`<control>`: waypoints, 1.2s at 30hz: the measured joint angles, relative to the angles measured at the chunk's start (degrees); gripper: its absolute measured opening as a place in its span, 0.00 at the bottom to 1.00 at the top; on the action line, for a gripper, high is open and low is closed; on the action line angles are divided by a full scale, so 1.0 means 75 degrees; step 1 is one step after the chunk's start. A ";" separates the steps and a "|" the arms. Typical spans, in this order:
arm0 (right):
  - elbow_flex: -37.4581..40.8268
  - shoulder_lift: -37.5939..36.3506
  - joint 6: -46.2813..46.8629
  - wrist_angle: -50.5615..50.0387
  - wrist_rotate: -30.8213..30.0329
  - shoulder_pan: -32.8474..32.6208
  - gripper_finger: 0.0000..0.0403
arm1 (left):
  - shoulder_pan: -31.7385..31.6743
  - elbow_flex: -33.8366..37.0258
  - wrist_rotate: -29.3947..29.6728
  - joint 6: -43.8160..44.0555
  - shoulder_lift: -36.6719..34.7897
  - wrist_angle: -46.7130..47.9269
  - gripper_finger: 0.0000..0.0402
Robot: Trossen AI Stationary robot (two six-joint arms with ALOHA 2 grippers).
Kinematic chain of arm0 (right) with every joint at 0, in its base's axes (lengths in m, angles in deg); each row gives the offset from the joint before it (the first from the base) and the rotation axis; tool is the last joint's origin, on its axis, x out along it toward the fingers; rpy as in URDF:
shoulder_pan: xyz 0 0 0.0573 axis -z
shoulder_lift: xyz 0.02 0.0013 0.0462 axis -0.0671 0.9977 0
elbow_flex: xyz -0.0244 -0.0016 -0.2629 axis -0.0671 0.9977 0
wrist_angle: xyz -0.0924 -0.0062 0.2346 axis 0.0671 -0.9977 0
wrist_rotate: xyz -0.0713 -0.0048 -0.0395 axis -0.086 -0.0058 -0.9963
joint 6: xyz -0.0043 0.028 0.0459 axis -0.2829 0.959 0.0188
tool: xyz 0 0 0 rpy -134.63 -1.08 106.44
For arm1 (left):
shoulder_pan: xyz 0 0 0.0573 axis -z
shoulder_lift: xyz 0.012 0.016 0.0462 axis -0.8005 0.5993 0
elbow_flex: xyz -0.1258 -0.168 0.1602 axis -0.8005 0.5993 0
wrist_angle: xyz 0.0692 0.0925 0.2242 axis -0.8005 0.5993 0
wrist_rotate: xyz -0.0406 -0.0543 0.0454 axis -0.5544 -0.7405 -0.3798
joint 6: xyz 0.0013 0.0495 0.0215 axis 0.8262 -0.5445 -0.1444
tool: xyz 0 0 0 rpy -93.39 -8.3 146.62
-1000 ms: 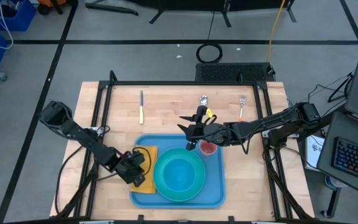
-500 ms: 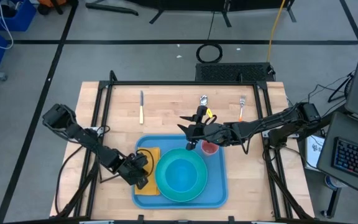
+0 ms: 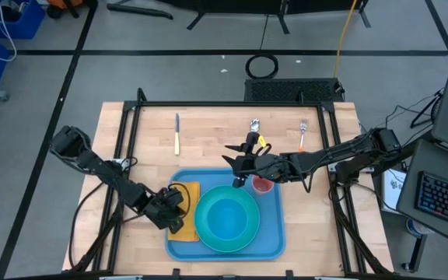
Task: Set up tray
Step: Put the yellow napkin on the blue tray at the left of the light blue plate
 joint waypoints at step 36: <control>0.0000 0.0000 0.0001 -0.0002 0.0000 0.0000 0.37 | -0.1350 0.0688 0.0563 -0.0465 0.0004 0.0203 0.00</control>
